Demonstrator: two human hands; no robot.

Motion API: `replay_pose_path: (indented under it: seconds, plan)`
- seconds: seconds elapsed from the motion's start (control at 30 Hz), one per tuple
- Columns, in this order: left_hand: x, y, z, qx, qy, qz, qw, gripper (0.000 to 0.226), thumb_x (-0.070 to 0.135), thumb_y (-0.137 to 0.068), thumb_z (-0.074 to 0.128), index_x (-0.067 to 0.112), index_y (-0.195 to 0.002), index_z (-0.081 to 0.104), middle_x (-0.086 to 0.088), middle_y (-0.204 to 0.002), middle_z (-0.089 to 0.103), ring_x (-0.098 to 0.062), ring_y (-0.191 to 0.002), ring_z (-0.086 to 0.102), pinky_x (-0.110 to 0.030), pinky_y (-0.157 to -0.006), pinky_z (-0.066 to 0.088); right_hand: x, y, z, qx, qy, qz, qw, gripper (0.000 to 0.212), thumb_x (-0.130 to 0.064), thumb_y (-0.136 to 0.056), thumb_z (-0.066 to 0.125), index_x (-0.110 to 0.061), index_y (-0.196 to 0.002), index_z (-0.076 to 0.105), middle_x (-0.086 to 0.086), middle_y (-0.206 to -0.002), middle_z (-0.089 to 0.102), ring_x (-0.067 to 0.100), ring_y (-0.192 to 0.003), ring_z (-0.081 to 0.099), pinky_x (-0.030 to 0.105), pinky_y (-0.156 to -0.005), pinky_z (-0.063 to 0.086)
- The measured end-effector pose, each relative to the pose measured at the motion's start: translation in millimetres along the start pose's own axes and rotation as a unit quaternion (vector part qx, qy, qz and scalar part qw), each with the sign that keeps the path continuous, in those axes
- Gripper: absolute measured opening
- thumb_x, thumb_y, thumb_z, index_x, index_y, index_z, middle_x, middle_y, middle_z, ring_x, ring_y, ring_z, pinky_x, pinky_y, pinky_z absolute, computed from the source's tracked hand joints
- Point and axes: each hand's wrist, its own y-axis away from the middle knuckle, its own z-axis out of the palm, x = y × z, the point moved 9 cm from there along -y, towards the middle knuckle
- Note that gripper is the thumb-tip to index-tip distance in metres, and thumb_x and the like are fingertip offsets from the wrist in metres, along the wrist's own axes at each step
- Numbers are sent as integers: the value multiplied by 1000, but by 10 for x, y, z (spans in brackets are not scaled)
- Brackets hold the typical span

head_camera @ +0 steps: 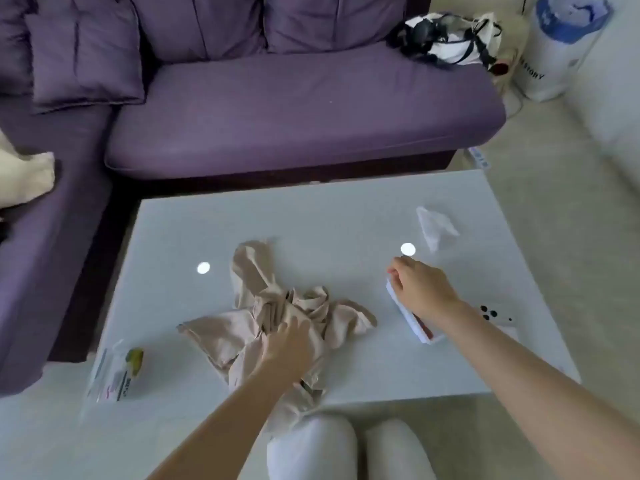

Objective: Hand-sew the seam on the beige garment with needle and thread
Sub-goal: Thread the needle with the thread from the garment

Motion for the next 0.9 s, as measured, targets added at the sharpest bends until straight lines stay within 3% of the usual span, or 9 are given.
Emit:
replay_pose_path:
  seconds: [0.17,0.3,0.43,0.53,0.6,0.67,0.8,0.9]
  plan:
    - [119,-437,383,37,4,-17,999,64,33,-90,47,24,-147,20,-4,-136,35,-23,-126,39,-36,-96,39,-6,-115,984,-70,-5,-62,996,33,-23,-100,37,-13,-130,43,4,-130,47,24,-116,50,35,-86,42]
    - [280,-786,508,106,-34,-7,994,63,29,-87,47,23,-145,24,-6,-141,34,-26,-128,37,-38,-94,39,-44,-270,1444,-33,36,-119,992,38,-27,-98,42,-14,-133,42,6,-132,44,27,-118,45,35,-93,38]
    - [416,-1043,396,178,-46,19,983,53,27,-91,44,22,-142,30,-8,-141,33,-28,-129,35,-40,-95,35,-99,-397,1667,38,91,-146,984,32,-10,-83,49,-7,-113,57,11,-115,56,32,-104,54,41,-80,46]
    - [465,-1157,324,215,-52,29,975,48,27,-92,43,22,-140,36,-8,-140,37,-28,-130,35,-43,-96,35,-146,-375,1658,118,96,-161,975,28,-9,-71,41,-8,-88,64,10,-88,62,29,-77,60,35,-58,48]
    - [488,-1196,326,216,-68,39,973,48,29,-94,40,22,-141,33,-7,-140,35,-27,-131,33,-42,-98,34,-175,-299,1644,143,81,-170,971,19,-4,-68,51,-6,-83,64,11,-81,60,29,-69,59,32,-51,43]
    - [494,-1199,336,219,-75,45,972,47,29,-95,38,22,-142,30,-6,-141,33,-26,-132,31,-40,-99,34,-175,-189,1596,161,61,-176,969,22,3,-63,63,-5,-83,62,12,-80,58,30,-64,57,31,-47,37]
    - [506,-1097,389,215,-72,59,972,48,26,-96,38,21,-142,31,-7,-143,33,-27,-133,31,-38,-101,34,-83,134,1294,226,31,-149,962,29,6,-58,73,-7,-83,63,7,-73,59,26,-59,57,30,-45,42]
    - [530,-956,424,207,-66,71,974,51,25,-95,39,21,-145,27,-9,-147,29,-29,-134,31,-38,-104,31,78,381,1082,267,20,-109,957,26,4,-66,73,-5,-88,64,9,-78,62,28,-68,61,30,-53,47]
